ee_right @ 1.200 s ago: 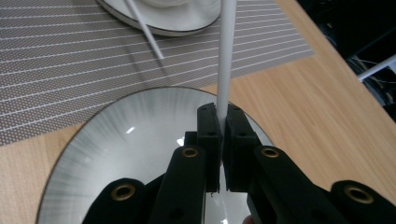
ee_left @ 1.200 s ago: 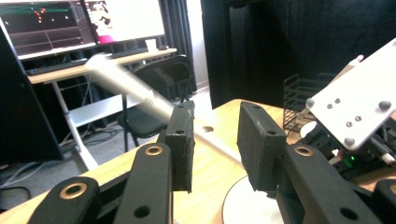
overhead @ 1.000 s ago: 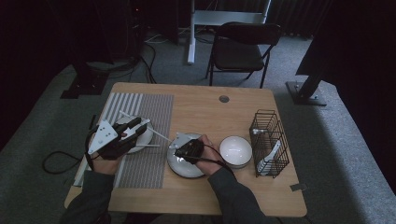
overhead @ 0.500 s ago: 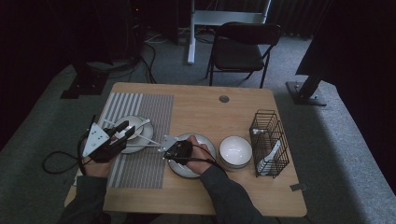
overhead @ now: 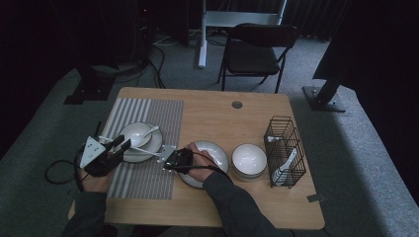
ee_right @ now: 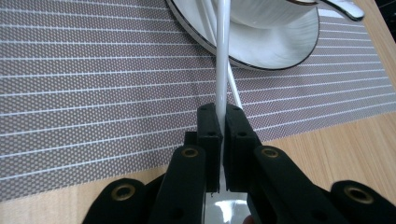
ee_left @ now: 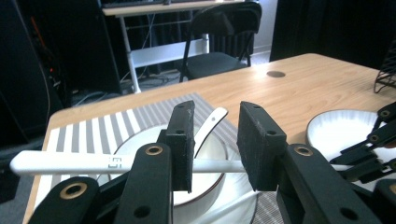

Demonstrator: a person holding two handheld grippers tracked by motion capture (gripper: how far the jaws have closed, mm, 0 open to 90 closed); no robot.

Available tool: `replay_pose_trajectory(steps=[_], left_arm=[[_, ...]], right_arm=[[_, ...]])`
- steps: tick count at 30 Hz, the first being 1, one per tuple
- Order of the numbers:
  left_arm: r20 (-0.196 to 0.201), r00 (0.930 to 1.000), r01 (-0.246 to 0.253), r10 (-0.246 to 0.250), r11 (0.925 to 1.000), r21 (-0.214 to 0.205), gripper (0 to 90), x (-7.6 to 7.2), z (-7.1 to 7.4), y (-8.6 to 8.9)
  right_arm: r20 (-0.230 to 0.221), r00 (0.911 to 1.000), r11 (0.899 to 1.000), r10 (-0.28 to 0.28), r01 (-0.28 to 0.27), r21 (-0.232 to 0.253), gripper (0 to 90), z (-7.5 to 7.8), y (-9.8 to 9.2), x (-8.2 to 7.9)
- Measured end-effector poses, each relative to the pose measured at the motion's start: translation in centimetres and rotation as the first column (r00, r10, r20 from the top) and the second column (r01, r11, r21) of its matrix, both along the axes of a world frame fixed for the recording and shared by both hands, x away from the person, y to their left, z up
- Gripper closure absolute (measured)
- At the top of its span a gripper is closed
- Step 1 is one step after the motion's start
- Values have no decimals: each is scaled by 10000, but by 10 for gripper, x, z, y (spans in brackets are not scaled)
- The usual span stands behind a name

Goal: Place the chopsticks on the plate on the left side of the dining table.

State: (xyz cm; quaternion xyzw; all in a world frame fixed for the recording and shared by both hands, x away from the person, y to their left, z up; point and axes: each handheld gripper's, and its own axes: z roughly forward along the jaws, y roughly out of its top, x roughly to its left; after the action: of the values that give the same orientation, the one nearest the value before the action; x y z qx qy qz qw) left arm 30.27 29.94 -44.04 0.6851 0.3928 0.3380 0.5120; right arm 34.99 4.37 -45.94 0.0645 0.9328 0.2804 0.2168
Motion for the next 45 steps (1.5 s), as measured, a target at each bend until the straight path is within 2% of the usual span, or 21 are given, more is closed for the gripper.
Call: replay_pose_trajectory(steps=[7, 13, 28, 39, 45], left_arm=[[-421, 9987, -300, 292, 9994, -171, 670, 5, -15, 8], [-482, 9976, -513, 497, 9982, -324, 667, 3, -20, 14], [-849, 9938, -747, 718, 9967, -322, 668, -2, -34, 20], [-1257, 9894, -767, 730, 9967, -251, 669, -1, -48, 18], [-1613, 9841, -778, 738, 9968, -188, 672, 3, -59, 17]], right_arm=[[-127, 9996, 9996, 252, -254, -111, 868, -7, 9, 5], [-299, 9992, 9994, 265, -271, -200, 869, -13, 13, 11], [-430, 9976, 9925, 535, -579, -1078, 869, -25, 27, 18], [-597, 9967, 9902, 547, -619, -1251, 868, -29, 29, 21], [-630, 9965, 9897, 557, -634, -1283, 867, -31, 31, 22]])
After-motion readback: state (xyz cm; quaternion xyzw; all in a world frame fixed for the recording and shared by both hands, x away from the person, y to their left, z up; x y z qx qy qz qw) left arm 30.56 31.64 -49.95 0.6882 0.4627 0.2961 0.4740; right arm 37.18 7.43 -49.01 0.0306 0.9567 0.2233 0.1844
